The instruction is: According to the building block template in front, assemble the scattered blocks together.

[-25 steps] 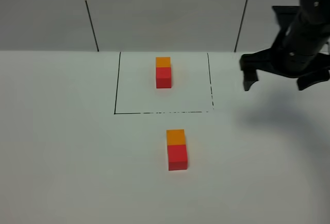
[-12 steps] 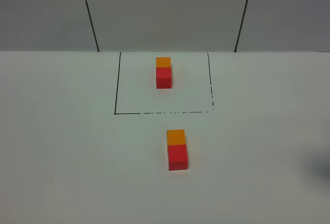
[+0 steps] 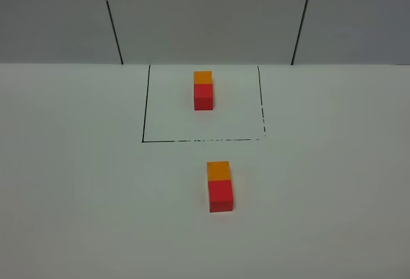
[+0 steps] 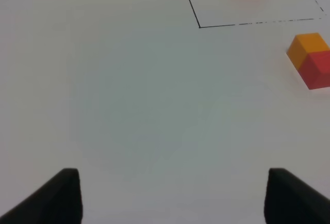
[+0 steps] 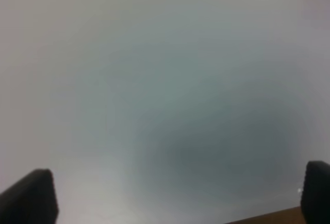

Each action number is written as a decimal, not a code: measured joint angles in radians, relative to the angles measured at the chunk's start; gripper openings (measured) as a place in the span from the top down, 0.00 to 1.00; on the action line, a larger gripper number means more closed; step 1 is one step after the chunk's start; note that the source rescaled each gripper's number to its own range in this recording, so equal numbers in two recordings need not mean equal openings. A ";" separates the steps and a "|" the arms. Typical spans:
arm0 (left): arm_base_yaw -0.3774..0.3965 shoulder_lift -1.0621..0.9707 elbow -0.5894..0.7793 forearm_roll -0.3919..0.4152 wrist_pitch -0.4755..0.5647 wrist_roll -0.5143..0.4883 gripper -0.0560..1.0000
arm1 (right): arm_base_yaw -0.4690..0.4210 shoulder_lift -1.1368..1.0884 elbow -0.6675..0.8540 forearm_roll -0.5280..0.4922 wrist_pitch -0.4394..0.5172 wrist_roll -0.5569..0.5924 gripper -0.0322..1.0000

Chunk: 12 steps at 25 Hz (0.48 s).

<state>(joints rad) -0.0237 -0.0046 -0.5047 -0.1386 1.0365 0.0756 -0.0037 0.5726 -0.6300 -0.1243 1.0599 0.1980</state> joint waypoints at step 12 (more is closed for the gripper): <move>0.000 0.000 0.000 0.000 0.000 0.000 0.10 | 0.000 -0.397 0.092 0.010 -0.011 -0.050 0.25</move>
<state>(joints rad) -0.0237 -0.0046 -0.5047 -0.1386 1.0365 0.0756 -0.0037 0.1758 -0.5377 -0.1142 1.0487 0.1477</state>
